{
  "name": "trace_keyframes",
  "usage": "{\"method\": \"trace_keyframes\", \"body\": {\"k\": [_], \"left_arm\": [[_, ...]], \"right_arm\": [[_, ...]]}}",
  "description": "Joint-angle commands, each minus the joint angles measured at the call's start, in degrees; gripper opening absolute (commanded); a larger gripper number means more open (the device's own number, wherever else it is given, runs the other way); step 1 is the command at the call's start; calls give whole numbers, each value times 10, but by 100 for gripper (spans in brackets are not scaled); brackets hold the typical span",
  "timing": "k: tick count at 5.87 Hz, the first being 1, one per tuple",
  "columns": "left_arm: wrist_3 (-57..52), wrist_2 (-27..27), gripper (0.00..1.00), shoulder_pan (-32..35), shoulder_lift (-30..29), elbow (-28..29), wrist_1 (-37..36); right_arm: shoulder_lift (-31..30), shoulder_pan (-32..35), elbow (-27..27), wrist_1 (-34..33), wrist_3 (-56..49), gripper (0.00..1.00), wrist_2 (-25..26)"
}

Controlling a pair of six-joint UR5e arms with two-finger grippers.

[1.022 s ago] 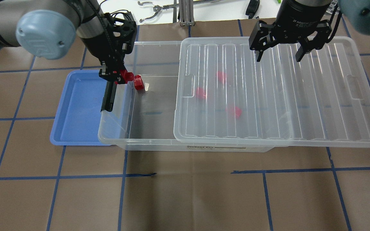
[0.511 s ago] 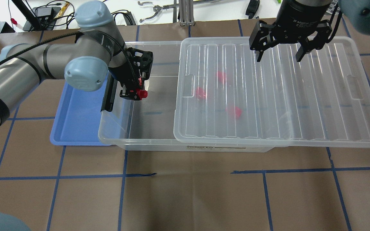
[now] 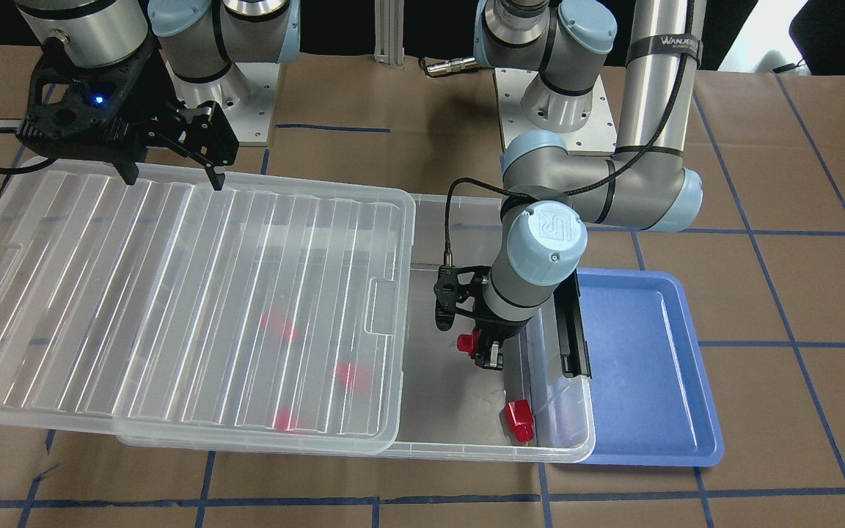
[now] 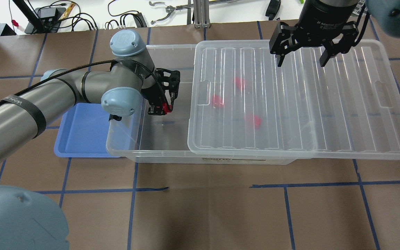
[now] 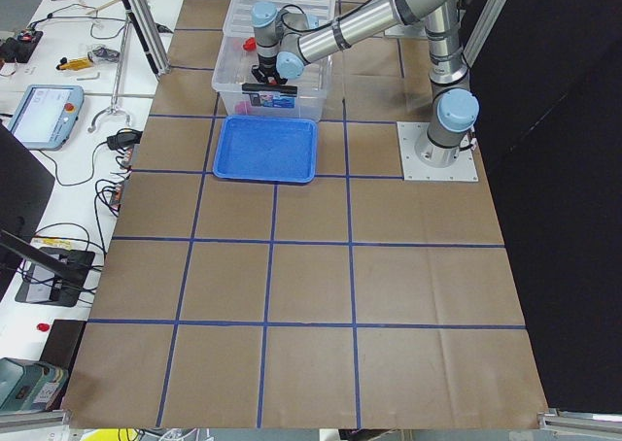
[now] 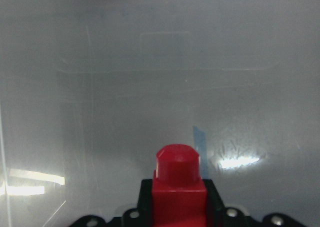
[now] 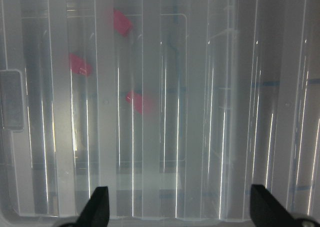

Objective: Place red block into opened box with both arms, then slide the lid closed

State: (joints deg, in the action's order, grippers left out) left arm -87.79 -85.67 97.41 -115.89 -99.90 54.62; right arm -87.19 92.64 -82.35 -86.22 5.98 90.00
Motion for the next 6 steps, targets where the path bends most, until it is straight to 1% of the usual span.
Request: {"method": "trace_keyframes", "body": {"k": [1,2,3,4,5,6], "left_arm": [[8,0,89,1,-3,-6,-2],[14,-2,94,1,-3,7,2],[30,0,95,-1,13,15,17],[41,1,95,-19,37,46,62],[73,4,95,-28,75,91,166],[115,7,95,-32,107,138,216]], "right_arm": [[0,0,0,0,0,100,0],[0,0,0,0,0,100,0],[0,0,0,0,0,100,0],[0,0,0,1,0,100,0],[0,0,0,0,0,100,0],[0,-3,0,-2,-2,100,3]]}}
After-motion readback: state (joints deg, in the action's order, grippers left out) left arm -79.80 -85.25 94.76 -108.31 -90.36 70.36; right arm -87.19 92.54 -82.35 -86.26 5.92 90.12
